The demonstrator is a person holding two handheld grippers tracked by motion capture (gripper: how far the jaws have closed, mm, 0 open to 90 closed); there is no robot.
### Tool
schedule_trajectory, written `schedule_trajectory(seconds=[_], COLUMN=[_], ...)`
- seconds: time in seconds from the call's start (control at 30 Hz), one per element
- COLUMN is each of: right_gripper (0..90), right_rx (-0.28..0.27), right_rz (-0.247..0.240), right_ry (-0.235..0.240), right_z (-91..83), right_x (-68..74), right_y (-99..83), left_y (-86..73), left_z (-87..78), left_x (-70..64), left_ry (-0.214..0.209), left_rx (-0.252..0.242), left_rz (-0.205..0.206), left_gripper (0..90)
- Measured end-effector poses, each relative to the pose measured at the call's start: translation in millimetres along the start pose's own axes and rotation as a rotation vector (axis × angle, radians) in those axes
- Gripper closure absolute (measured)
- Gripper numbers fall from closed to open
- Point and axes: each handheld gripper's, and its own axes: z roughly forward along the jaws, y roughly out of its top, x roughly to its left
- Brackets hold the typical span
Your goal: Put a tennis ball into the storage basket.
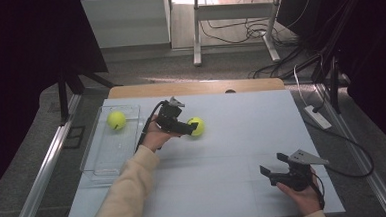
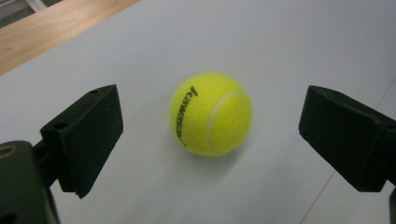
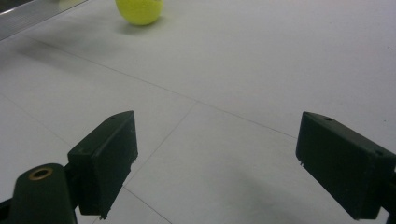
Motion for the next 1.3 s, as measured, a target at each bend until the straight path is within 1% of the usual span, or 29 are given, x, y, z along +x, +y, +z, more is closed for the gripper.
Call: schedule_trajectory(seconds=[0.03,0.13,0.3,0.4,0.5,0.57,0.63,0.73,0.77,0.83,1.03,1.3], right_gripper=[13.0,13.0,13.0,13.0,13.0,13.0,13.0,13.1,13.1,13.1,13.1,13.1], right_rx=[-0.001,0.0,0.001,0.001,0.001,0.002,0.002,0.001,0.0,-0.002,0.0,0.0], right_rz=[0.0,0.0,-0.002,-0.001,0.0,0.0,0.001,0.0,0.002,0.003,0.002,0.001], right_ry=[0.0,-0.002,-0.001,-0.001,0.0,-0.001,-0.001,-0.002,-0.003,-0.001,-0.002,-0.002], right_z=[-0.1,-0.4,0.0,0.1,0.0,0.0,0.0,-0.2,-0.5,-0.6,-0.3,0.0], right_x=[0.0,0.0,0.6,0.6,0.4,0.3,0.2,0.0,-0.4,-0.8,-0.6,-0.6], right_y=[0.0,0.2,0.4,0.4,0.3,0.2,0.1,0.0,0.0,-0.2,-0.3,-0.4], left_y=[0.3,1.7,4.3,5.2,5.2,4.9,4.7,4.0,3.0,2.2,0.9,-1.5], left_z=[1.0,3.4,9.8,15.0,21.3,25.4,29.3,33.1,36.7,39.5,44.6,53.0], left_x=[-0.3,-0.4,0.1,1.0,3.3,4.9,6.4,6.5,7.3,8.0,8.0,7.6], left_ry=[-0.002,-0.003,-0.006,-0.005,-0.001,0.003,0.006,0.006,0.005,0.006,-0.001,-0.006], left_rx=[0.0,0.012,0.024,0.043,0.061,0.069,0.084,0.091,0.099,0.104,0.114,0.127], left_rz=[-0.005,0.002,-0.008,-0.007,-0.015,-0.028,-0.03,-0.036,-0.038,-0.045,-0.046,-0.06], left_gripper=[7.1,7.0,6.8,6.9,6.8,6.8,6.4,5.9,5.9,5.9,5.8,6.5])
